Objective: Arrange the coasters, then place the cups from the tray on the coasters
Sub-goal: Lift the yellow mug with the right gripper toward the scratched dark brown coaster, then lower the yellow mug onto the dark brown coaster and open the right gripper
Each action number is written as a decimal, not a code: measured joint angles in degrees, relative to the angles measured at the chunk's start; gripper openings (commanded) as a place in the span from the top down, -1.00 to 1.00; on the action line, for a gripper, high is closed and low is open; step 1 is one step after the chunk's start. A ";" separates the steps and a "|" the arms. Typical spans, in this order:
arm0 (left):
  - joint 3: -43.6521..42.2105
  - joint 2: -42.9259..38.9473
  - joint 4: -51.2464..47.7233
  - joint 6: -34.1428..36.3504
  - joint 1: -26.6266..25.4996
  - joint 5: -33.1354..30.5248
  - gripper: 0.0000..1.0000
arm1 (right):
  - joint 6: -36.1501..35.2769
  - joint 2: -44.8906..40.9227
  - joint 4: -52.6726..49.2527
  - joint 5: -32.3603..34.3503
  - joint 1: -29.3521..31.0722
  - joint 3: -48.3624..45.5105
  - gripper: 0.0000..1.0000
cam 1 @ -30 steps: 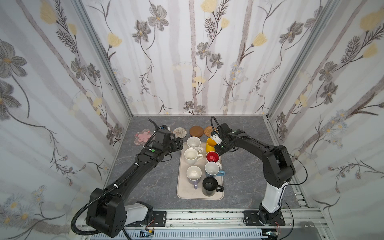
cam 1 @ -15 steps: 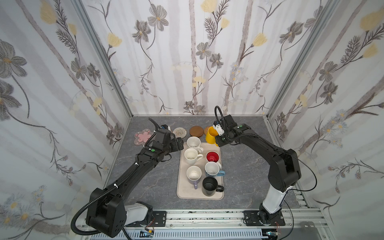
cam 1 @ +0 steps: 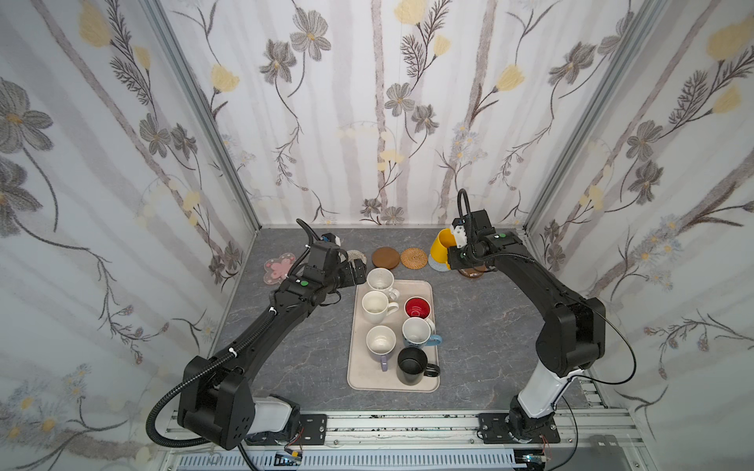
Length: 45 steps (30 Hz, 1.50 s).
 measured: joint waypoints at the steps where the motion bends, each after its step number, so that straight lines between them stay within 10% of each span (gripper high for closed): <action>1: 0.83 0.70 -0.04 0.02 -0.35 0.00 -1.00 | 0.15 0.13 0.09 0.02 -0.76 0.00 1.00; 45: 6.32 13.09 -0.79 1.51 -2.36 0.26 -1.00 | 3.30 17.44 1.73 5.07 -12.66 6.91 1.00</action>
